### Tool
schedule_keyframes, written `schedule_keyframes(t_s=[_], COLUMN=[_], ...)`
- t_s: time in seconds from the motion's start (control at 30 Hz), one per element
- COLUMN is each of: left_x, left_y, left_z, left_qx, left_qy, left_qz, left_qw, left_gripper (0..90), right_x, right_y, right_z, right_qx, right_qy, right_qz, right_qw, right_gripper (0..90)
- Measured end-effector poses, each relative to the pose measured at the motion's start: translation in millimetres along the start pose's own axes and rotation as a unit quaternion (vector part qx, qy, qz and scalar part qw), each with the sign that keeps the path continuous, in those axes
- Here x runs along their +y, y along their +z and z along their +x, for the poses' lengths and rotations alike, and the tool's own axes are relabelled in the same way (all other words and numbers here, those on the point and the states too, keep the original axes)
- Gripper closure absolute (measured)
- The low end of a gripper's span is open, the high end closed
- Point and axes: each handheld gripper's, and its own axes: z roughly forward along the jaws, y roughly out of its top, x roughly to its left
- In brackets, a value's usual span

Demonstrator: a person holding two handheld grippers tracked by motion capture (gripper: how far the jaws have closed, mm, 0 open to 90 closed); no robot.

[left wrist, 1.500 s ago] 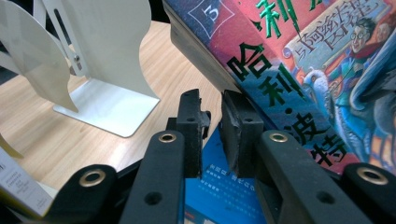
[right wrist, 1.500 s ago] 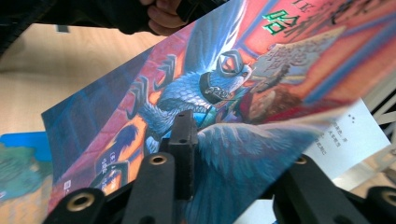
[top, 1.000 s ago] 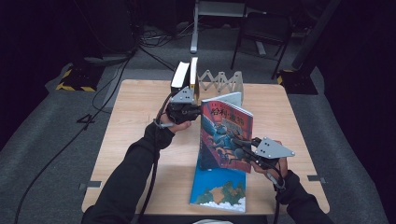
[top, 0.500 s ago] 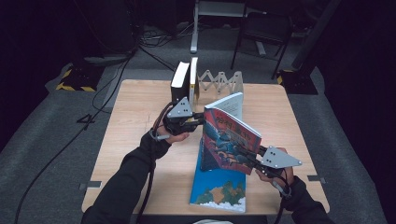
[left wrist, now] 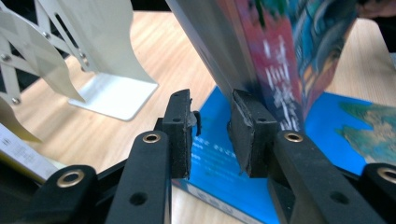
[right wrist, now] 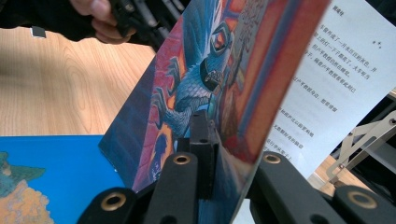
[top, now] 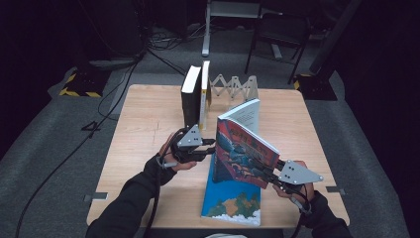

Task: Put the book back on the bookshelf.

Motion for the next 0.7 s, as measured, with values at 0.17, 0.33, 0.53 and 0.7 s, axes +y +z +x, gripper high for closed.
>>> schedule_keyframes(t_s=[0.17, 0.33, 0.53, 0.7], left_x=[-10.8, -24.2, -35.9, -39.4], left_y=[0.8, 4.1, 4.0, 13.0], left_z=[-6.4, -15.5, -23.4, -40.7], left_qx=[-0.007, -0.014, -0.027, -0.050], left_qy=[-0.009, -0.010, -0.019, -0.023], left_qz=[0.016, 0.044, 0.054, 0.065], left_qw=[0.9998, 0.9989, 0.9980, 0.9963], left_gripper=[67.7, 64.7, 57.3, 48.4], right_x=[-0.1, -0.2, -0.6, -0.1], right_y=[-0.3, -0.6, -0.7, -0.9], right_z=[0.3, 0.8, 1.1, 2.2], right_qx=[0.002, 0.002, 0.002, 0.002], right_qy=[0.001, 0.001, 0.000, -0.002], right_qz=[-0.001, -0.001, -0.003, -0.003], right_qw=[1.0000, 1.0000, 1.0000, 1.0000], right_gripper=[82.8, 82.7, 82.6, 82.6])
